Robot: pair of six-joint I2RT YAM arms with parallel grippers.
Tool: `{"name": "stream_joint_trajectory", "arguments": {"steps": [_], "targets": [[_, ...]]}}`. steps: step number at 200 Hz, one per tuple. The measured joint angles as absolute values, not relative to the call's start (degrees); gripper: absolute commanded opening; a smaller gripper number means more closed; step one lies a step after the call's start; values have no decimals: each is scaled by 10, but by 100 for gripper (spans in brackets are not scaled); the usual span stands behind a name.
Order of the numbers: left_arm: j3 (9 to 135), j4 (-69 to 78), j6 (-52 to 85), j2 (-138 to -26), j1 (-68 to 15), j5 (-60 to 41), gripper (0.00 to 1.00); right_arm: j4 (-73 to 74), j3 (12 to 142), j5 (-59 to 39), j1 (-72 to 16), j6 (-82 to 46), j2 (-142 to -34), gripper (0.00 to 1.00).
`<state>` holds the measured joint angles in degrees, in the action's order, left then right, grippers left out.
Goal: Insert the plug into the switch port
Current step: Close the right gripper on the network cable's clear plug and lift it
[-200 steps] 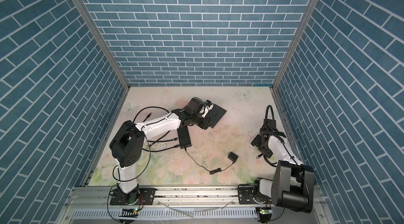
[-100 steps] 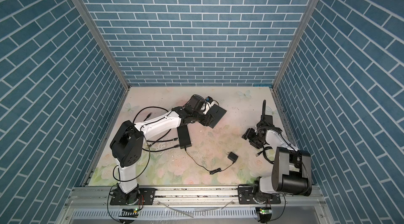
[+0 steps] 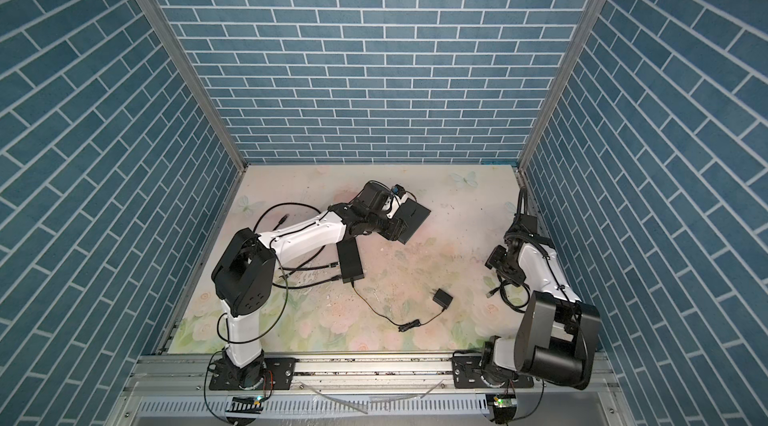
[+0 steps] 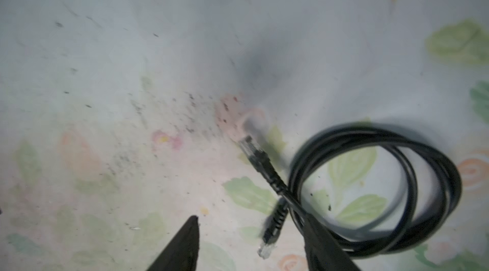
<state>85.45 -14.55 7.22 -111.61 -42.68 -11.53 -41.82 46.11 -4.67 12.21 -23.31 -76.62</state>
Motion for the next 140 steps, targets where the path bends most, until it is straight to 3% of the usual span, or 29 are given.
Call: {"name": "stream_joint_trajectory", "arguments": {"steps": [84, 140], "targets": [[855, -156, 65, -1114, -427, -108, 60, -370, 431, -78, 124, -226, -816, 71], [855, -160, 60, -1109, -427, -101, 60, -312, 430, -173, 111, -208, -837, 50]]}}
